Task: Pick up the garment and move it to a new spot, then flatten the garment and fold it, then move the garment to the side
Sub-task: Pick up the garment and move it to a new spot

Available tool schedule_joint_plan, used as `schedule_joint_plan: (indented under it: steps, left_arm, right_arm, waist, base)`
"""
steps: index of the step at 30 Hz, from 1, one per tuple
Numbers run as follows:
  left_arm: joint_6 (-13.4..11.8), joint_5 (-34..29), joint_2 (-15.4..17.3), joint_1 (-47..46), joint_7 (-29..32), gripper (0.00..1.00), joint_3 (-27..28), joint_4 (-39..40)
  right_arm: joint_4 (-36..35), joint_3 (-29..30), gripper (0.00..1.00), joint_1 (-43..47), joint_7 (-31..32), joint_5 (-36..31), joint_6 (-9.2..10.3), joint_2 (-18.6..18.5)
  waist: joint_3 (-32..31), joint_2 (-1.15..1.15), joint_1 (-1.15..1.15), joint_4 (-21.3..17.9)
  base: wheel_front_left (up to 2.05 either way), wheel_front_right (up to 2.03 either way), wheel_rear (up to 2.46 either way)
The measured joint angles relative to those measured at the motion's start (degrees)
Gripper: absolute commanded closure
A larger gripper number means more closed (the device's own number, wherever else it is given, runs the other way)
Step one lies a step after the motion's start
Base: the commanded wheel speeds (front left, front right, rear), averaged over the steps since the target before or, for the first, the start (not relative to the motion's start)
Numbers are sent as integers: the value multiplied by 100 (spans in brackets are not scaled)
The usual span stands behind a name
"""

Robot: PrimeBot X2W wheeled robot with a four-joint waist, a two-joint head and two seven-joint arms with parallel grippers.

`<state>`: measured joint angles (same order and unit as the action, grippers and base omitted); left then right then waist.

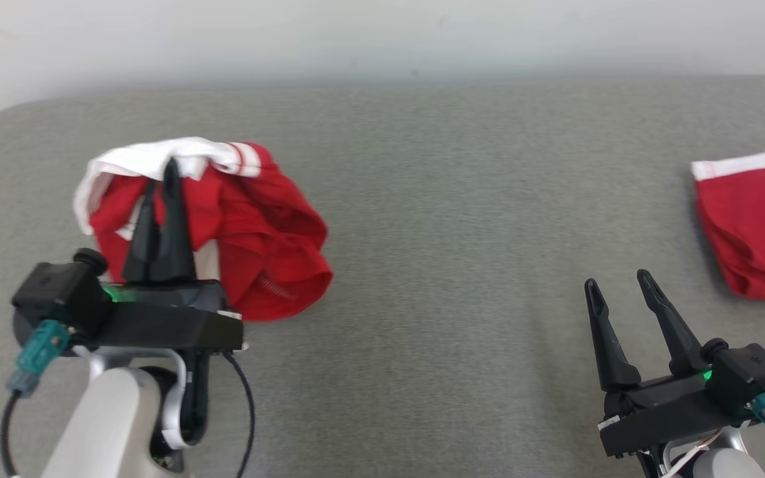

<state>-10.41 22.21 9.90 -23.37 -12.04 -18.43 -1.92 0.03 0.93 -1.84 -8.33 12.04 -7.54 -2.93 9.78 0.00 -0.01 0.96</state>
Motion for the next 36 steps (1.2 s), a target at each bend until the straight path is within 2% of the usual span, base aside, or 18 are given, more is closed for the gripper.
schedule_joint_plan:
  steps: [10, 17, 22, 28, 29, 30, 31, 36]
  left_arm:
    - [277, -40, -331, -190, 245, 100, -651, -261]
    - [233, -57, -390, -310, 323, 100, -791, -938]
    - [282, 52, -356, -340, 389, 100, -734, -1372]
    - [508, 158, -381, -343, 481, 100, -883, -1767]
    - [524, 159, -385, -327, 435, 71, -892, -1791]
    - [538, 160, -387, -320, 417, 6, -912, -1813]
    - [557, 180, -396, -307, 387, 0, -934, -1818]
    - [624, 160, -392, -180, 183, 0, -1055, -1672]
  right_arm:
    - [319, -82, 0, -112, -234, 213, 0, -2]
    - [554, -100, 0, -151, -413, 406, 0, -2]
    - [625, -93, 0, -210, -480, 453, 0, -2]
    - [695, -111, 0, -296, -514, 458, 0, 3]
    - [698, -124, 0, -321, -515, 455, 0, 4]
    - [693, -115, 0, -340, -526, 449, 0, 2]
    - [691, -97, 0, -346, -526, 437, 0, 4]
    - [642, -43, 0, -353, -479, 350, 0, 3]
  waist:
    - [91, 0, 1, -929]
    - [270, 1, 1, -1660]
    - [516, 1, 1, -1849]
    - [722, 1, 1, -1770]
    - [732, 1, 1, -1732]
    - [737, 1, 1, -1687]
    - [739, 1, 1, -1641]
    - [710, 1, 1, -1394]
  base:
    - [0, 0, 0]
    - [0, 0, 0]
    - [0, 0, 0]
    - [0, 0, 0]
    - [0, 0, 0]
    - [0, 0, 0]
    - [0, 0, 0]
    - [0, 0, 0]
